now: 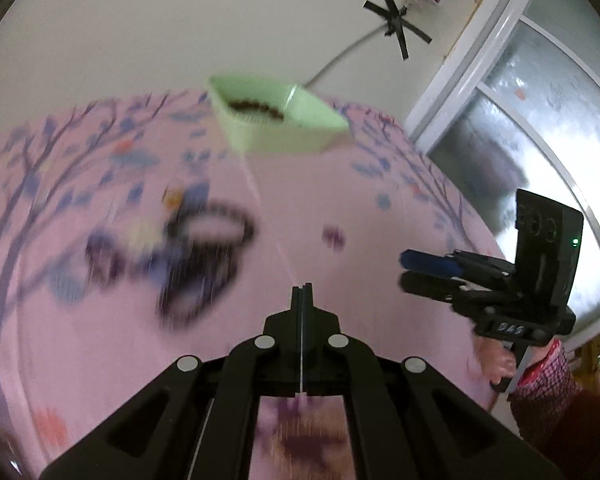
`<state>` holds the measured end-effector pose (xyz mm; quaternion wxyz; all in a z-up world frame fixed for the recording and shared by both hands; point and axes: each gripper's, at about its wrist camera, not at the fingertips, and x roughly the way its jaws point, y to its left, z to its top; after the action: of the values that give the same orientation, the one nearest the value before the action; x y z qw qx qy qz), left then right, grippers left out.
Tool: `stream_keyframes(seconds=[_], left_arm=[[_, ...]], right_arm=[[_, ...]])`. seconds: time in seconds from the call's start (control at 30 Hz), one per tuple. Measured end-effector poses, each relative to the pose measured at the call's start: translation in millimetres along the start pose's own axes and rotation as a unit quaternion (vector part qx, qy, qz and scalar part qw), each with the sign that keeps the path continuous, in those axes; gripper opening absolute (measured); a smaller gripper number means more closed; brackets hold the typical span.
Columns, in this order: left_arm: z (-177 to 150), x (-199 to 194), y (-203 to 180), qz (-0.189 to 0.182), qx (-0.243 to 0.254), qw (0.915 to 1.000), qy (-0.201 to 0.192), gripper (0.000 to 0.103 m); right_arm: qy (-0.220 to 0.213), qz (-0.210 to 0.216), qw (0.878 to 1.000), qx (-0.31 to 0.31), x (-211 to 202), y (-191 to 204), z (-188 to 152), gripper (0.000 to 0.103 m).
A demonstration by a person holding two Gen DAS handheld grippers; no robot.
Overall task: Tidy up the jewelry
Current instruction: 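Move both tools back toward the red charm and gold bead strand, then grasp the red bead charm with the right gripper while the left grasps the gold bead strand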
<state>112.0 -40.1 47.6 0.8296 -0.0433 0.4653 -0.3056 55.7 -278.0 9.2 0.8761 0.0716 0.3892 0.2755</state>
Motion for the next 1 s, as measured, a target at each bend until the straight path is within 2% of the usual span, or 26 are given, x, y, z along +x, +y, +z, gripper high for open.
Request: stream_keyframes(seconds=[0.1, 0.23, 0.4, 0.63, 1.0], left_arm=[[-34.5, -9.0, 4.4, 0.004, -0.012, 0.9999, 0.007, 0.0], [-65.8, -21.5, 11.6, -0.002, -0.035, 0.9994, 0.0, 0.0], [-88.2, -27.1, 12.0, -0.013, -0.06, 0.9981, -0.005, 0.0], [-97.5, -25.2, 6.3, 0.0, -0.058, 0.9983, -0.006, 0.0], [-100.4, -20.5, -9.5, 0.066, -0.02, 0.9976, -0.011, 0.0]], right_arm=[[0.011, 0.0, 1.0, -0.008, -7.6, 13.3, -29.1, 0.037], [0.013, 0.007, 1.0, -0.022, -18.5, 33.2, -51.6, 0.037], [0.021, 0.0, 0.997, -0.072, -24.5, 62.3, -72.8, 0.037], [0.029, -0.021, 0.993, -0.113, -16.6, 80.0, -84.2, 0.037], [0.032, -0.04, 0.992, -0.118, -10.4, 80.8, -90.1, 0.037]])
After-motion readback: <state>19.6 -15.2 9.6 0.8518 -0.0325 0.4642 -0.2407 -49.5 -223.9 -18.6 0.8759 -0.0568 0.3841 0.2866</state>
